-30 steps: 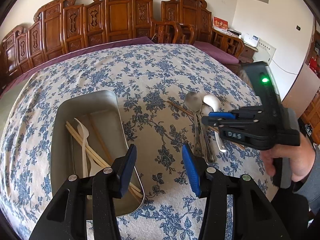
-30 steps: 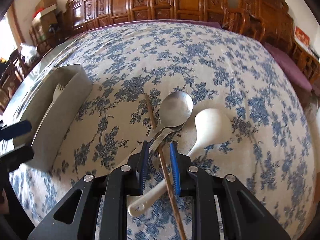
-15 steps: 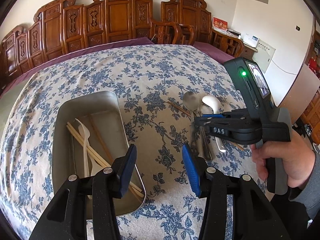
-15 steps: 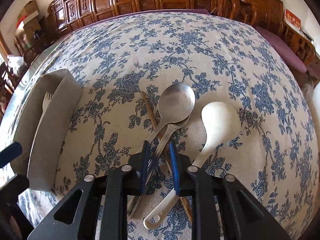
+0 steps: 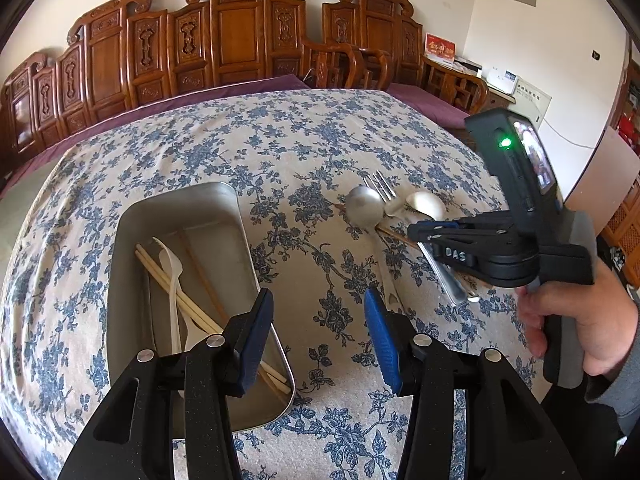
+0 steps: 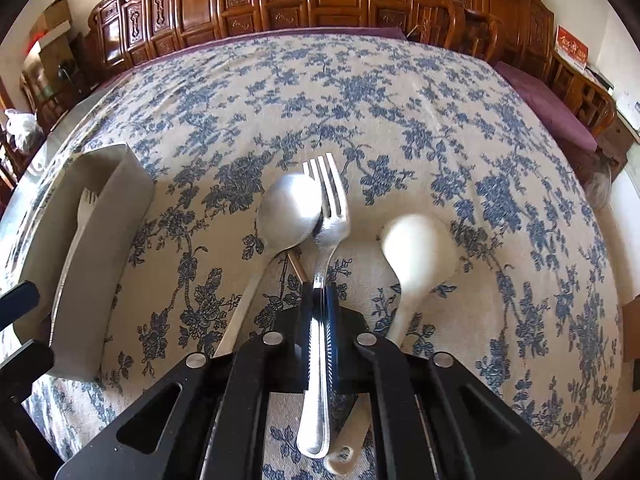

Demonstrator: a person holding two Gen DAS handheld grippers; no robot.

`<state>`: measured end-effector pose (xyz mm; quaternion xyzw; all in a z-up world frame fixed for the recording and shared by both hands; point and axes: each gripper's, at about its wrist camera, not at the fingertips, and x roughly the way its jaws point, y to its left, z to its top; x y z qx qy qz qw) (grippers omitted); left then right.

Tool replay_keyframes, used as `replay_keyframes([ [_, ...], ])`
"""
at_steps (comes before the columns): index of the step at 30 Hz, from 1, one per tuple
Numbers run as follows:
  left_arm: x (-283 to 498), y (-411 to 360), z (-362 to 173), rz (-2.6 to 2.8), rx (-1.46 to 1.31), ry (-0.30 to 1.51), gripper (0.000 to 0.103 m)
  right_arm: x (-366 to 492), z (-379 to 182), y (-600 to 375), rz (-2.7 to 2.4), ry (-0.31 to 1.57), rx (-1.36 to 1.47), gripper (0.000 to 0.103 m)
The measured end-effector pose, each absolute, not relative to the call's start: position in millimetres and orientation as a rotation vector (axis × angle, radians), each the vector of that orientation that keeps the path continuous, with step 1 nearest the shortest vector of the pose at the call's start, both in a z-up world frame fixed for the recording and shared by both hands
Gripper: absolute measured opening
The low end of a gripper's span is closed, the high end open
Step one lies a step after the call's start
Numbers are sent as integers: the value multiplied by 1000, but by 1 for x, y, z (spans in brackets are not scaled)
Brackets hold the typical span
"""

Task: Organize utensils
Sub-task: 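Move the right gripper back to the pile and grasp the metal fork, then grasp the metal spoon with the left gripper while the right holds the metal fork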

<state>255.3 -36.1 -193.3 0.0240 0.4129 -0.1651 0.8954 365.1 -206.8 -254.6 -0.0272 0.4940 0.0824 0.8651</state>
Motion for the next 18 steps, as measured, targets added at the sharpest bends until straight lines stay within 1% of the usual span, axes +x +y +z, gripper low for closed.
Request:
replay_keyframes([
  [9,255,-43,-197,-337,69,863,45,356,-220,-229,205,946,27,8],
  [18,256,-60,-195,-325,81,859,45,343,-210,-255,246,916,51,8],
])
